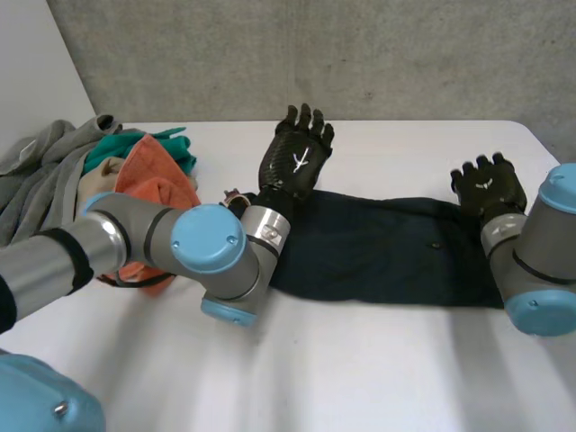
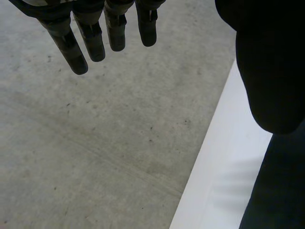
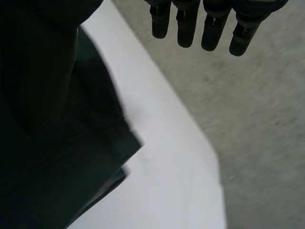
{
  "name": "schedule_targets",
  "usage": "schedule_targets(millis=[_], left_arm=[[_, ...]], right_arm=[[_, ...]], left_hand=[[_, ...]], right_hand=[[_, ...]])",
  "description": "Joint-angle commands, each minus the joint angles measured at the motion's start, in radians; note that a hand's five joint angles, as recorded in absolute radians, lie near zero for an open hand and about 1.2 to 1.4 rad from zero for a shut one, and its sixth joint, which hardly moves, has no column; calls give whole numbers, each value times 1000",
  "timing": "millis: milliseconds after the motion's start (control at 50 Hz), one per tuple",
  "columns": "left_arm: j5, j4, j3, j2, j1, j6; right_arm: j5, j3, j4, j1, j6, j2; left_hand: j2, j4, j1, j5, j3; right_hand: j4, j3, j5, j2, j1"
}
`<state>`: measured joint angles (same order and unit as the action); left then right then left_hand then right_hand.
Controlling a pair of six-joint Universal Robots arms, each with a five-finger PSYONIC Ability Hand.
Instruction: Fold the laundry.
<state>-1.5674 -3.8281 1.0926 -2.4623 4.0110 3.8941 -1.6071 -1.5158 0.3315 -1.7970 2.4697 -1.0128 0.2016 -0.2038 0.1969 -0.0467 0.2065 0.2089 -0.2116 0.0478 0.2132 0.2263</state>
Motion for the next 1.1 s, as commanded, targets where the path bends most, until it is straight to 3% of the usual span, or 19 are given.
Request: schedule_targets(millis=[20, 80, 180, 220, 240, 280, 340, 420, 540, 620, 640, 720, 840, 860, 880, 920, 980, 1020, 1100], left_arm=[[-78, 4, 226, 159, 6, -93], [-80, 2, 295, 212, 6, -130], [-83, 4, 386, 264, 5, -202], [-85, 4, 394, 267, 5, -212], [-86, 5, 400, 269, 2, -217], [-94, 5, 405, 270, 0, -219], [-109, 8, 415, 284, -3, -219], [-120, 8, 437, 322, -1, -220], [-122, 8, 470, 376, 3, -223], [-125, 12, 493, 407, 3, -223], [-126, 13, 504, 417, 5, -223], [-140, 15, 527, 439, 6, -225], [-155, 15, 540, 444, 6, -225], [-157, 15, 540, 444, 6, -225], [-158, 13, 537, 444, 6, -225], [-158, 13, 529, 444, 6, -228], [-158, 12, 517, 442, 6, -236], [-158, 10, 494, 442, 3, -242], [-158, 12, 437, 439, -3, -251]], right_arm=[[166, -168, -247, 76, 130, -162], [243, -216, -296, 137, 146, -167], [271, -241, -285, 188, 152, -165], [273, -239, -276, 191, 152, -159], [268, -233, -263, 191, 149, -146], [260, -231, -249, 196, 143, -138], [210, -233, -209, 225, 118, -141], [148, -250, -163, 261, 28, -219], [141, -254, -155, 274, -201, -290], [171, -224, -131, 104, -279, -297], [202, -195, -109, 2, -282, -290], [309, -181, -45, -186, -293, -236], [424, -195, 17, -323, -343, -92], [431, -195, 20, -329, -356, -81], [431, -195, 24, -340, -373, -69], [426, -202, 29, -340, -368, -75], [427, -214, 34, -337, -338, -95], [441, -237, 35, -294, -247, -180], [441, -290, 32, -185, 48, -334]], left_hand=[[-27, 29, -22, 47, -32], [-27, 29, -22, 47, -32], [-27, 29, -22, 47, -32], [-27, 29, -22, 47, -32], [-27, 29, -22, 47, -32], [-27, 29, -22, 47, -32], [-27, 29, -22, 47, -32], [-27, 29, -22, 47, -32], [-27, 29, -22, 47, -32], [-27, 29, -22, 47, -32], [-27, 29, -22, 47, -32], [-27, 29, -22, 47, -32], [-27, 29, -22, 47, -32], [-27, 29, -22, 47, -32], [-27, 29, -22, 47, -32], [-27, 29, -22, 47, -32], [-27, 29, -22, 47, -32], [-27, 29, -22, 47, -32], [-27, 29, -22, 47, -32]], right_hand=[[-34, 37, -48, -39, -52], [-15, 18, -29, -20, -33], [122, -119, 109, 118, 105], [333, -330, 319, 329, 315], [700, -698, 687, 696, 683], [1136, -1133, 1123, 1132, 1119], [1187, -1185, 1174, 1183, 1170], [1187, -1185, 1174, 1183, 1170], [1187, -1185, 1174, 1183, 1170], [1187, -1185, 1174, 1183, 1170], [1187, -1185, 1174, 1183, 1170], [1187, -1185, 1174, 1183, 1170], [1187, -1185, 1174, 1183, 1170], [1037, -1035, 1024, 1033, 1020], [518, -516, 505, 514, 501], [159, -157, 146, 155, 142], [155, -152, 142, 151, 138], [82, -79, 69, 78, 65], [-34, 37, -48, -39, -52]])
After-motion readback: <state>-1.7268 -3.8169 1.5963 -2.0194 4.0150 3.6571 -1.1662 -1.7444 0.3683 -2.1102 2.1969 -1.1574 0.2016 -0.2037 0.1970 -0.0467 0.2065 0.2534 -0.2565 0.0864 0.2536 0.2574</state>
